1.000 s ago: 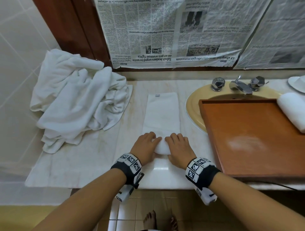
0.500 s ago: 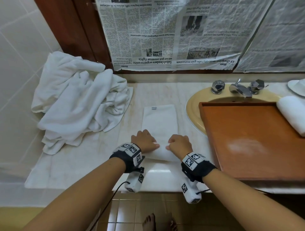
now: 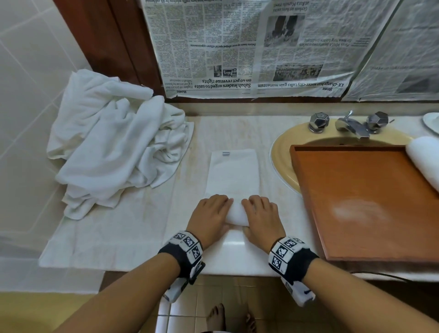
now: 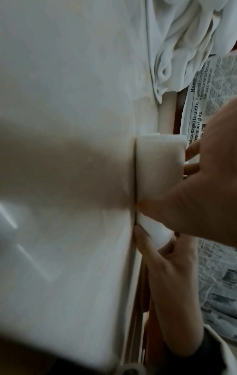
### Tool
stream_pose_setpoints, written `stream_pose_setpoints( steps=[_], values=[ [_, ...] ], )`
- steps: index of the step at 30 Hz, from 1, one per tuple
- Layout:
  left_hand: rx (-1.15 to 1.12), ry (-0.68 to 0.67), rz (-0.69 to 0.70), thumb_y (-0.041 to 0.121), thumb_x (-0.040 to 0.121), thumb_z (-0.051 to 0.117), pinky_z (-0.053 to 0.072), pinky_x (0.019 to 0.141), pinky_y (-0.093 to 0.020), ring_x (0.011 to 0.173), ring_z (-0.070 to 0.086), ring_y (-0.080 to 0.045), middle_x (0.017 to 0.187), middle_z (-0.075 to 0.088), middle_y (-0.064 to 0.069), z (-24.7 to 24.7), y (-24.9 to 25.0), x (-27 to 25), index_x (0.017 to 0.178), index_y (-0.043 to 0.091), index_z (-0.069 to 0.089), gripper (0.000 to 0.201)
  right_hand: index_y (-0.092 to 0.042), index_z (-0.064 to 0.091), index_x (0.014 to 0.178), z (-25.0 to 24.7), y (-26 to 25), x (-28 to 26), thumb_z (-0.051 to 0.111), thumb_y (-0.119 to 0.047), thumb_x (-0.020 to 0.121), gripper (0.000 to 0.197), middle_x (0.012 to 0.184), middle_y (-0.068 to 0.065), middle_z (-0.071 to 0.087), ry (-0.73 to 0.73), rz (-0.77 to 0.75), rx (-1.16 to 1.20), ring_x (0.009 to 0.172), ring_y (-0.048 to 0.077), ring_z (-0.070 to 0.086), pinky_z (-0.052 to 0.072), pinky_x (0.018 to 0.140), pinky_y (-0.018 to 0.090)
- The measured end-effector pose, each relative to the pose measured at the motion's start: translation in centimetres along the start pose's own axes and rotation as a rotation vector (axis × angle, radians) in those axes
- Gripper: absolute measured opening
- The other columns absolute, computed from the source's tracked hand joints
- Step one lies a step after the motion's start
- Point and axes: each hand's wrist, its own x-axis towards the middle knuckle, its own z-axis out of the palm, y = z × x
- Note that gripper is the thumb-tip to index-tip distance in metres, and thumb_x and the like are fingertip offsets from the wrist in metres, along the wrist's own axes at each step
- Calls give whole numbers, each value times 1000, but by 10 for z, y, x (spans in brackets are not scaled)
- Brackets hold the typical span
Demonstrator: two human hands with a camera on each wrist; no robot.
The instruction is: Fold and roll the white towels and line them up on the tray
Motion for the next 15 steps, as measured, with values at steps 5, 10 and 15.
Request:
stream_pose_setpoints(
  steps=[5, 10, 15],
  values=[
    [-24, -55, -23, 38, 55, 84, 53, 74, -37, 93, 66, -28, 107, 65, -9, -3, -3, 13, 113, 7, 67, 67, -18, 52, 122, -10, 8, 17, 77, -31, 68, 61, 116, 1, 49, -128, 20, 37, 102, 26, 48, 42, 82, 37],
    [-170, -137, -68, 55, 73, 45, 47, 82, -42, 100, 63, -31, 117, 63, -9, -2, -12, 5, 126, 13, 60, 70, -23, 53, 120, -25, 24, 25, 80, -29, 72, 56, 118, -2, 51, -379, 125, 519, 107, 21, 47, 42, 86, 33],
    [-219, -256, -100, 64, 77, 43, 34, 96, -32, 118, 50, -20, 132, 54, 2, -5, -21, -1, 139, 27, 47, 72, -20, 58, 82, -29, 28, 24, 78, 0, 65, 33, 89, -1, 60, -393, 325, 918, 84, 20, 54, 44, 70, 28]
  ],
)
